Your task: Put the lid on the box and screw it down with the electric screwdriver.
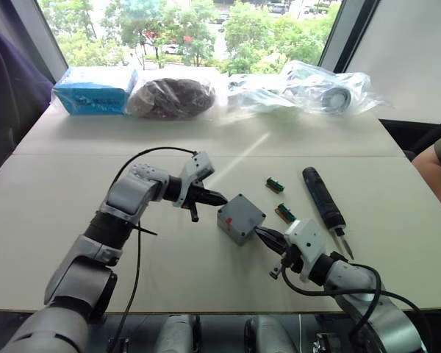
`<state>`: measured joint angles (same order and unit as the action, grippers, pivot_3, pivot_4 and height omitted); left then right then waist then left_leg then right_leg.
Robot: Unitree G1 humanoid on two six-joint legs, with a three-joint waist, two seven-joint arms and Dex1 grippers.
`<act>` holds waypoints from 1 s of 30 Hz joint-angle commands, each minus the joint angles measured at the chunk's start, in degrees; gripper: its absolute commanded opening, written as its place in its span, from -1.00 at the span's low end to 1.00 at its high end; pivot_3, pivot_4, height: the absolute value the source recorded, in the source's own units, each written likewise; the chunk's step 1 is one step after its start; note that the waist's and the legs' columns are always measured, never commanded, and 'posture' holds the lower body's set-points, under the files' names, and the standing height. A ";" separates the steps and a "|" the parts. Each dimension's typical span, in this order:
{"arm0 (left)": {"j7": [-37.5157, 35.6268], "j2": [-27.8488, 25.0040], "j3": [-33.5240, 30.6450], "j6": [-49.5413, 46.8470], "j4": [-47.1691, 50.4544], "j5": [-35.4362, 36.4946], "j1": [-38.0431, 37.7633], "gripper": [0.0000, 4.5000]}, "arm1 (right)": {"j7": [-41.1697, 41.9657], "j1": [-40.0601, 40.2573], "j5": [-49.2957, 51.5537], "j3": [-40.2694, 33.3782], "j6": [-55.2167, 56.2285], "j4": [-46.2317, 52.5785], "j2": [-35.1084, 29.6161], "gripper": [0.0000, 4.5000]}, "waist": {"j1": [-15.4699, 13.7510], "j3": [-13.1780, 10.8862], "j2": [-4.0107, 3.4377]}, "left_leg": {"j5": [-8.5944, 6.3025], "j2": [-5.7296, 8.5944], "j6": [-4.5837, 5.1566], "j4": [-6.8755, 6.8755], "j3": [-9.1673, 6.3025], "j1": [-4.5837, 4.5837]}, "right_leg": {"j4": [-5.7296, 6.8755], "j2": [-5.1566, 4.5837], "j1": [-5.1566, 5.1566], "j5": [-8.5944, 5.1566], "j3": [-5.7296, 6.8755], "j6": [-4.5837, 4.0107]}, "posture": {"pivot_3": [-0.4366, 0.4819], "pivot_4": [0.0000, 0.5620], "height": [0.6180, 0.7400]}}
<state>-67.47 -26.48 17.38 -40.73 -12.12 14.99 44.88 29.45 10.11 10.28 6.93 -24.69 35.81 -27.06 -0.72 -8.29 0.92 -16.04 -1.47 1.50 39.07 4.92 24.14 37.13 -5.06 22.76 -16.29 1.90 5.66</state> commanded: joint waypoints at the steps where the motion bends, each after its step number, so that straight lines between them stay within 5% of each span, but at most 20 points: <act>1: -0.20 -0.06 -0.95 0.23 2.30 0.94 0.55 -1.00 | -0.34 -0.79 -0.09 0.37 1.37 0.87 0.56 -0.99 | 0.02 0.00 0.00 | 0.00 0.00 0.00 0.00 0.00 0.00 | 0.00 0.00 0.00 0.00 0.00 0.00 | -0.05 -0.47 1.00; 22: 3.50 1.78 -0.39 8.18 -7.52 -3.73 2.83 -1.00 | 0.23 2.34 1.13 -0.50 -1.39 2.65 -1.57 -0.99 | 0.02 0.00 0.00 | 0.00 0.01 0.01 0.00 0.01 0.02 | -0.01 0.00 0.01 0.01 0.00 0.01 | -0.05 -0.47 1.00; 30: 1.61 1.23 2.06 5.63 -0.06 -3.01 -3.20 -1.00 | -0.06 -2.49 -1.27 0.42 -1.59 -1.94 -1.54 -0.99 | 0.01 0.00 -0.01 | 0.00 -0.01 0.00 0.00 0.00 0.05 | 0.01 0.00 0.05 0.01 0.01 0.01 | -0.05 -0.47 1.00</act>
<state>-64.93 -24.66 19.53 -34.63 -15.77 11.62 41.53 29.45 8.61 9.21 7.22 -26.86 33.37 -28.66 -0.71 -8.29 0.91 -16.03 -1.48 1.50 39.07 4.92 24.19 37.15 -5.06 22.82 -16.28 1.90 5.66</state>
